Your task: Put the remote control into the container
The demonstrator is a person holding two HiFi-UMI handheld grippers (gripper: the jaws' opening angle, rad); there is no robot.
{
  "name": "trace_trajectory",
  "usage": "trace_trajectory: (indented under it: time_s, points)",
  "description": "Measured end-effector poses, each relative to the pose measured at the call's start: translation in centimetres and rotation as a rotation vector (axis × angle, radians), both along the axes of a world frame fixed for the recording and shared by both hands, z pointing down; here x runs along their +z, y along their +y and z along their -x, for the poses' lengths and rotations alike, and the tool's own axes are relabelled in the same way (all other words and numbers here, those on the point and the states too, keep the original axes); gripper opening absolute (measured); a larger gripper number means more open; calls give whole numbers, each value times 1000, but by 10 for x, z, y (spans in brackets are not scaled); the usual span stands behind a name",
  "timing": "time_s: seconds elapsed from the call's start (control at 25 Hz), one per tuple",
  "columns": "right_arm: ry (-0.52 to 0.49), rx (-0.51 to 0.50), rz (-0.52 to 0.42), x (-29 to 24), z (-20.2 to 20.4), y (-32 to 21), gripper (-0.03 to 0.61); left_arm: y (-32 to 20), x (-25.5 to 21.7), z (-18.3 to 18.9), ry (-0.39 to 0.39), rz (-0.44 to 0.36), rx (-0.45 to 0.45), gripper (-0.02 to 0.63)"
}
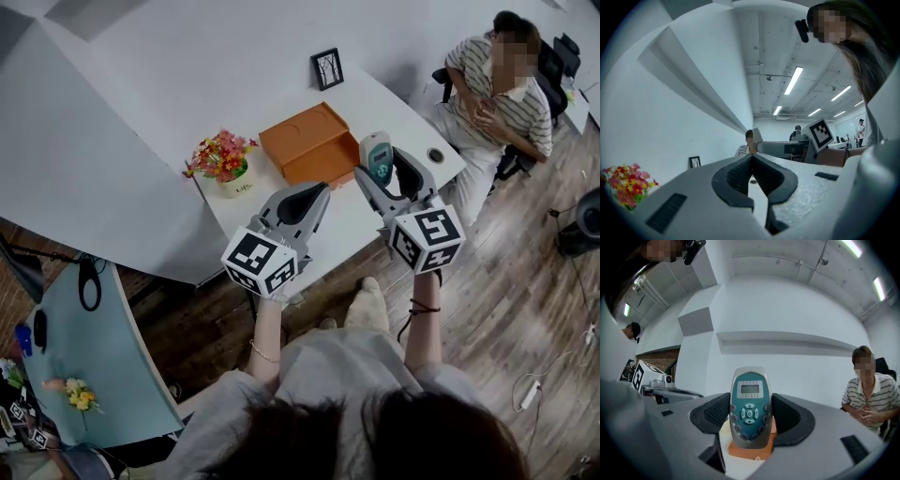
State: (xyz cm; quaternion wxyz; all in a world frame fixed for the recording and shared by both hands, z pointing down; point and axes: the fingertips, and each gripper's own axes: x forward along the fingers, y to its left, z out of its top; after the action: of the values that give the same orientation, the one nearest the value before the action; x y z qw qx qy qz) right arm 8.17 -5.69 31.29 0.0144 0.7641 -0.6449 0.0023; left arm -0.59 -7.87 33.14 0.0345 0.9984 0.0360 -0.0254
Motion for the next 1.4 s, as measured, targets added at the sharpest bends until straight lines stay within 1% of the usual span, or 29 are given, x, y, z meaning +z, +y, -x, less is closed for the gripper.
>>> trace_trajectory:
  time_s: [0.28,0.48,0.72,0.92,1.16,1.4]
  points:
    - [22,-155,-2,-10,-36,-55,278,-37,-5,-38,-2,-1,-121,3]
    - [38,-277,18,-8,-59,-91,278,-63,-4,-62,3,10,-233,3]
    - [42,-416,60,8,-75,-116,278,-81,8,-74,-11,38,-380,3]
    - [41,-520,97,25,-77,-126,278,-87,22,-75,-32,68,-490,3]
    - [28,-596,147,50,-82,-139,278,-92,37,-80,-70,90,-559,3]
    - [40,-672,217,76,-73,-151,279,-100,59,-76,-111,138,-593,3]
